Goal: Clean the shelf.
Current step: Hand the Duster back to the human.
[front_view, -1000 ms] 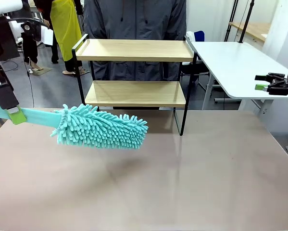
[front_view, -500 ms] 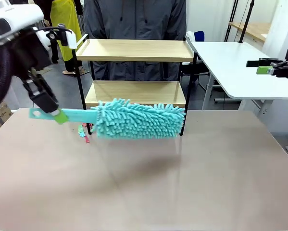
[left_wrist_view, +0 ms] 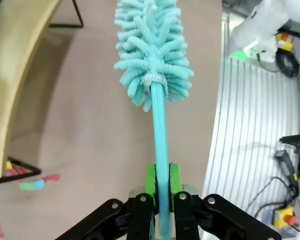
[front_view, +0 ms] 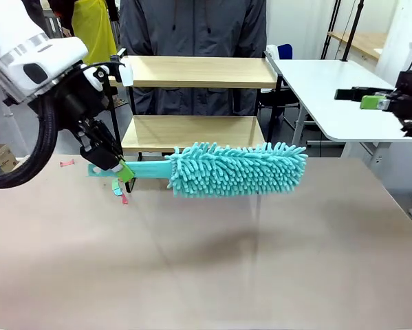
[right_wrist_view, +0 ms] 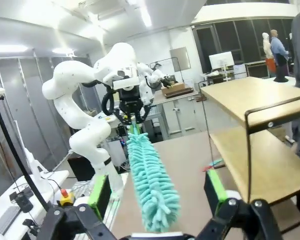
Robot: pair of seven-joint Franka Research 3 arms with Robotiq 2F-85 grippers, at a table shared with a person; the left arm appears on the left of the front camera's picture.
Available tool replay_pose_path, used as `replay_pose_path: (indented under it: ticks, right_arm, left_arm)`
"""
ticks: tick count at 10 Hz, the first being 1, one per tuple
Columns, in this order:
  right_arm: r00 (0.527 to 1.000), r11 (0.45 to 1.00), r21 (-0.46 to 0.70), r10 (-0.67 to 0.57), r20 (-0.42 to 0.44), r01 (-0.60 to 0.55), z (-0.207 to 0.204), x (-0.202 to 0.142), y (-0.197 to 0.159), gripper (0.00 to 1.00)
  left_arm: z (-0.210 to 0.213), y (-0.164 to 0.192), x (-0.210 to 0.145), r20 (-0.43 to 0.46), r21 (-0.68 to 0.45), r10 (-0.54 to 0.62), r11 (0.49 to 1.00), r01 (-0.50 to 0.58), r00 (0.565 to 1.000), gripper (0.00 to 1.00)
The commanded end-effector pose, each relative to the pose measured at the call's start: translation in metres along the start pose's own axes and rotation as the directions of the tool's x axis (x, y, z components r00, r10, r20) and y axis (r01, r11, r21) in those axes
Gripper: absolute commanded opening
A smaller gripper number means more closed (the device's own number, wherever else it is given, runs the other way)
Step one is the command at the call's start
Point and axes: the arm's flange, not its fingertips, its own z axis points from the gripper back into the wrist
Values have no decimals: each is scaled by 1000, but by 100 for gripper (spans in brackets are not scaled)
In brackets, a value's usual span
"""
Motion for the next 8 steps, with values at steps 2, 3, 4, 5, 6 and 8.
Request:
replay_pose_path:
  ticks: [2,3,4,5,6,8]
  right_arm:
    - [993,996,-23,-87,76,89,-6,-13,2,100]
    - [1000,1000,0,-17,9,17,-4,-9,0,100]
    - [1000,1000,0,-17,9,17,-4,-9,0,100]
    - [1000,1000,0,-17,9,17,-4,-9,0,100]
    - [999,999,-3,-38,25,38,-5,-17,0,100]
    - [997,997,-39,69,-17,-69,-5,-52,23,100]
  left_arm:
    - [-14,0,-12,91,43,-97,995,93,991,13]
    - [-14,0,-11,71,28,-134,991,133,988,13]
    - [-8,5,-4,37,37,-47,998,46,998,13]
    - [-8,5,-4,37,37,-47,998,46,998,13]
    - [-8,5,-4,37,37,-47,998,46,998,13]
    - [-8,5,-4,37,37,-47,998,46,998,13]
